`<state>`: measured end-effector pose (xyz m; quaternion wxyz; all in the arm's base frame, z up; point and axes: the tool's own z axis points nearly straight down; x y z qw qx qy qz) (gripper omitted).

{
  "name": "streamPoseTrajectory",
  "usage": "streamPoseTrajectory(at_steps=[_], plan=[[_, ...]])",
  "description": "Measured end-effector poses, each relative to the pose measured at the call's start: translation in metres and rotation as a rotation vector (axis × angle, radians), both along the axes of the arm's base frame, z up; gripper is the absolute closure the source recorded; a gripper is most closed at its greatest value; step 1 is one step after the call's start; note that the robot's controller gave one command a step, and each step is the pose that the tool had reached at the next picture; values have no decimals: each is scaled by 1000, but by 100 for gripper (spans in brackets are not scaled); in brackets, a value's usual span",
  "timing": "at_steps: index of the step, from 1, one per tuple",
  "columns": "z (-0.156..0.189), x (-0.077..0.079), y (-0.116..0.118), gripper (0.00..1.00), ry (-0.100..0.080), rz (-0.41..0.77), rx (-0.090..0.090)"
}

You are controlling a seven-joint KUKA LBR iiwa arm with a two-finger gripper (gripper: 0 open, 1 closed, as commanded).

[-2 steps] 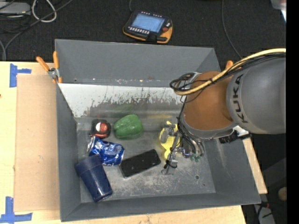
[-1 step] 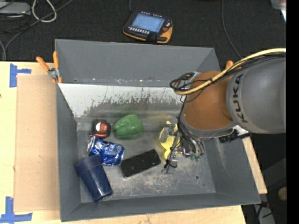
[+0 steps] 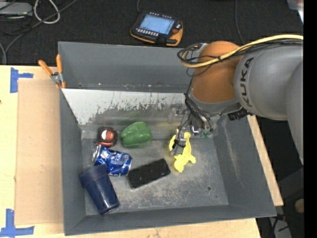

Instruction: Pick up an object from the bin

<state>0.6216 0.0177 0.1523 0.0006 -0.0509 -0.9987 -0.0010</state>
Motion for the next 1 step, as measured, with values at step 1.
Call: streamPoseTrajectory(at_steps=[1], plan=[[-17,-67,-19,0,17,-42,0]])
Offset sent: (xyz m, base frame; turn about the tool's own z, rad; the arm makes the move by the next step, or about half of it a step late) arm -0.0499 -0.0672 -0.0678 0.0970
